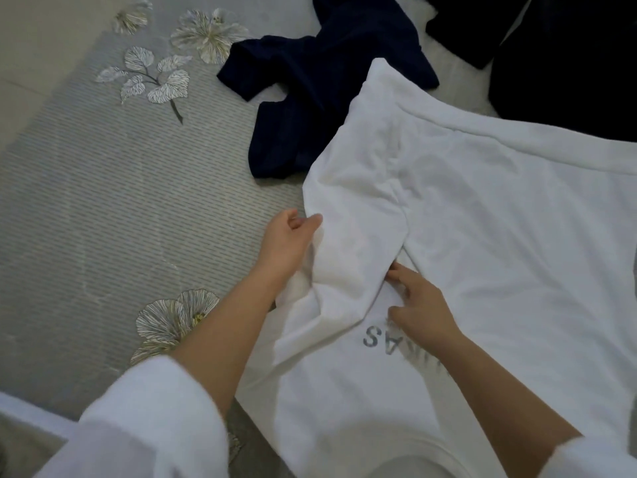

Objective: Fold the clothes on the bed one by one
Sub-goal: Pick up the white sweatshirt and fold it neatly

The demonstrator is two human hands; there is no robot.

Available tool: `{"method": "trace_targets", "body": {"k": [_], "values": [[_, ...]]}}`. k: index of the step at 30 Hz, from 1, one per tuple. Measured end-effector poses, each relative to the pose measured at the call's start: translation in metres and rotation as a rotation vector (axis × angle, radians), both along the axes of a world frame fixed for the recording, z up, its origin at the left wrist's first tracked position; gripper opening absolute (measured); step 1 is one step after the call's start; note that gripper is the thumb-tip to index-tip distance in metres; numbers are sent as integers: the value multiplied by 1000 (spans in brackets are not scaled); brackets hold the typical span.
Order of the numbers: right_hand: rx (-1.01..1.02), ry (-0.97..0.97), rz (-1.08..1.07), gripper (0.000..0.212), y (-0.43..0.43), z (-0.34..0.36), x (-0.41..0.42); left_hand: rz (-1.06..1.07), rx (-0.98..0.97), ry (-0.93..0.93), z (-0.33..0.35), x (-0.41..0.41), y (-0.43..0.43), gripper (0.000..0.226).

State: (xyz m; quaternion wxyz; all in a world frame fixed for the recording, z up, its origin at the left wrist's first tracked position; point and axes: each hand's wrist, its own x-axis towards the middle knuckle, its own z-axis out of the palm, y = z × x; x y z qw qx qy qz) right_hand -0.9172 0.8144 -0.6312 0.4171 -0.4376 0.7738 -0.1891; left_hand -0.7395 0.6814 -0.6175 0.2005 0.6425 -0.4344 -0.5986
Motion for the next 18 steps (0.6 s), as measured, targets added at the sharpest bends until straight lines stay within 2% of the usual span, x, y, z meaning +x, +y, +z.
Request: {"method": "trace_targets", "body": {"k": [3, 5, 6, 8, 12, 15, 18], "values": [[1, 116, 138, 74, -2, 0, 2, 169, 252, 249, 2, -19, -23, 33], [45, 159, 133, 70, -8, 3, 0, 170, 298, 322, 9, -24, -31, 14], [73, 175, 128, 67, -11, 4, -1, 149, 265, 350, 14, -22, -35, 10], [144, 224, 154, 61, -17, 7, -2, 172, 167, 456, 26, -11, -41, 18], [254, 337, 246, 48, -26, 14, 8, 348, -20, 650, 59, 38, -54, 23], [320, 436, 345, 24, -33, 23, 20, 523, -258, 585, 87, 81, -58, 11], [350, 470, 391, 22, -35, 28, 28, 515, -584, 380, 118, 103, -53, 8]]}}
